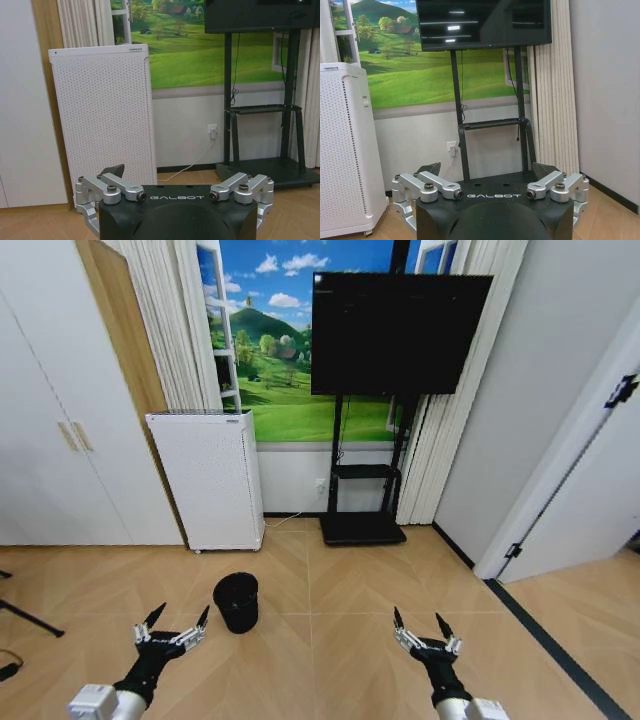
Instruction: Pick up the trash bin and place the garbage on the floor into it.
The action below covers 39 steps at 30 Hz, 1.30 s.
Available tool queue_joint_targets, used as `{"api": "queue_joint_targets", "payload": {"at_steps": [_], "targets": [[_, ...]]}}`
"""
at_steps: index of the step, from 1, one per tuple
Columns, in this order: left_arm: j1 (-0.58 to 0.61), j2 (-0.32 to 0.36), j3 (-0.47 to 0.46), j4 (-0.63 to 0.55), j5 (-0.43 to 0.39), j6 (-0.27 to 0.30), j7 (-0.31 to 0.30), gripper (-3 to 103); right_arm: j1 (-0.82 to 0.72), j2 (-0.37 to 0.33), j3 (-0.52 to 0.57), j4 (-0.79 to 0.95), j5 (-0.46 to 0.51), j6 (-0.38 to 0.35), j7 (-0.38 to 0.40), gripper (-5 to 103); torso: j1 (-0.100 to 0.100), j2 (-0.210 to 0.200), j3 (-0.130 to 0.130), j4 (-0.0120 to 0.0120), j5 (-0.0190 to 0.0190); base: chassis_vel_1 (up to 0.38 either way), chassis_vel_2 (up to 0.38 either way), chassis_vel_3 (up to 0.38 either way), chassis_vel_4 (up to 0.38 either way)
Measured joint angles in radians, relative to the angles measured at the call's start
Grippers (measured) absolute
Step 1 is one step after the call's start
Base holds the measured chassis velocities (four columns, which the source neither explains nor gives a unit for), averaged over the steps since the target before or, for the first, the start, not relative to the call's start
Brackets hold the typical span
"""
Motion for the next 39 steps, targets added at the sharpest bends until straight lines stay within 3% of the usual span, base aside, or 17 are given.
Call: {"api": "queue_joint_targets", "payload": {"at_steps": [11,26,30,39], "targets": [[0.0,0.0,0.0,0.0,0.0,0.0,0.0,100,0.0,0.0,0.0,0.0,0.0,0.0,0.0,100,-0.001,0.0,0.0,0.0,0.0,0.188,-0.203,-0.179,0.193],[0.0,0.0,0.0,0.0,0.0,0.0,0.0,100,-0.001,0.0,0.0,0.0,0.0,0.0,0.0,100,-0.001,0.001,-0.001,0.0002,-0.0002,0.338,-0.234,-0.343,0.238],[0.0,0.0,0.0,0.0,0.0,0.0,0.0,100,-0.001,0.0,0.0,0.0,0.0,0.0,0.0,100,-0.001,0.001,0.0,-0.0006,-0.0004,0.037,-0.011,-0.129,0.05],[0.0,0.0,0.0,0.0,0.0,0.0,0.0,100,0.0,0.0,0.0,0.0,0.0,0.0,0.0,100,0.001,0.0,0.0,0.0002,0.0005,-0.085,0.017,0.064,-0.018]]}}
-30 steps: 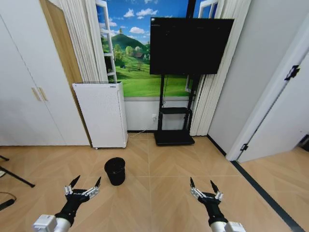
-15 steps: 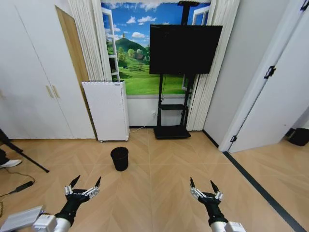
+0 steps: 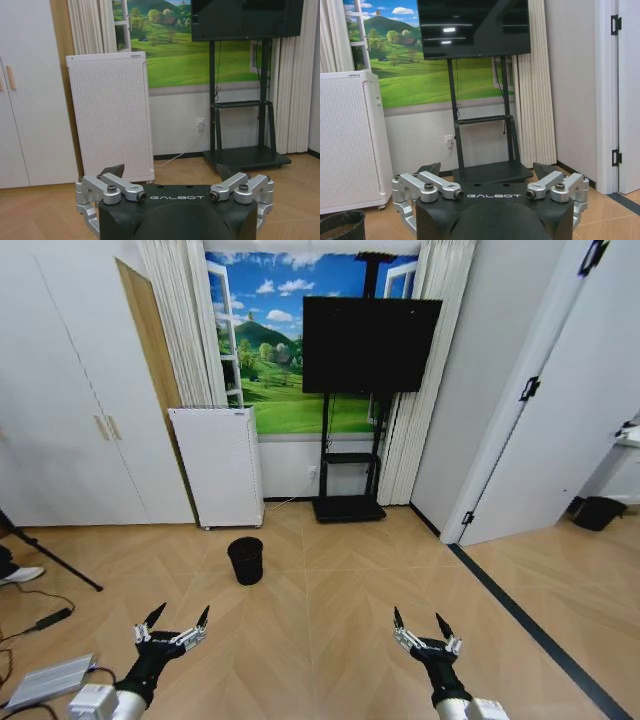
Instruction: Pick up the trash bin and place the garbage on the floor into it.
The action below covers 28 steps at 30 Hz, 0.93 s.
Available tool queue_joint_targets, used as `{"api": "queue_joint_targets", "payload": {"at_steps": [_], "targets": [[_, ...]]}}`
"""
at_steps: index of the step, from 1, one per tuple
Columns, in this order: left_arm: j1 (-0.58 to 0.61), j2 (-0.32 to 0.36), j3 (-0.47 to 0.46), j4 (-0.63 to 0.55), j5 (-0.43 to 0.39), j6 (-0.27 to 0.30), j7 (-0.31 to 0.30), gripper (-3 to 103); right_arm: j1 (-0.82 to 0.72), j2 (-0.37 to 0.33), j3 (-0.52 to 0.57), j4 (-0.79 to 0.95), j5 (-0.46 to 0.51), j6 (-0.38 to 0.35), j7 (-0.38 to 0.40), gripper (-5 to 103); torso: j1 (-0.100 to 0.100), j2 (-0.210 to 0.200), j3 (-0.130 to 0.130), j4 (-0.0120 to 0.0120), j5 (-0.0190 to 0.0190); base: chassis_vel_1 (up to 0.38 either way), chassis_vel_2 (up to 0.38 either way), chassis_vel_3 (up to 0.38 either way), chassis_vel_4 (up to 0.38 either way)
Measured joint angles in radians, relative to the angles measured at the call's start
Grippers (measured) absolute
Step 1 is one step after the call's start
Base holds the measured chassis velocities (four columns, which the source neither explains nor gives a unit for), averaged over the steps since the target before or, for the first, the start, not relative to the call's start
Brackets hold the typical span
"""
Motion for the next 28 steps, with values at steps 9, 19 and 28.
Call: {"api": "queue_joint_targets", "payload": {"at_steps": [9,19,28], "targets": [[0.0,0.0,0.0,0.0,0.0,0.0,0.0,100,0.0,0.0,0.0,0.0,0.0,0.0,0.0,100,-0.001,0.0,-0.001,-0.0001,-0.0006,0.028,-0.002,-0.02,0.002],[0.0,0.0,0.0,0.0,0.0,0.0,0.0,100,0.0,0.0,0.0,0.0,0.0,0.0,0.0,100,-0.001,0.0,0.0,-0.0002,-0.0005,0.0,0.0,0.0,0.0],[0.0,0.0,0.0,0.0,0.0,0.0,0.0,100,0.0,0.0,0.0,0.0,0.0,0.0,0.0,100,-0.001,0.0,0.0,-0.0002,-0.0005,0.0,0.0,0.0,0.0]]}}
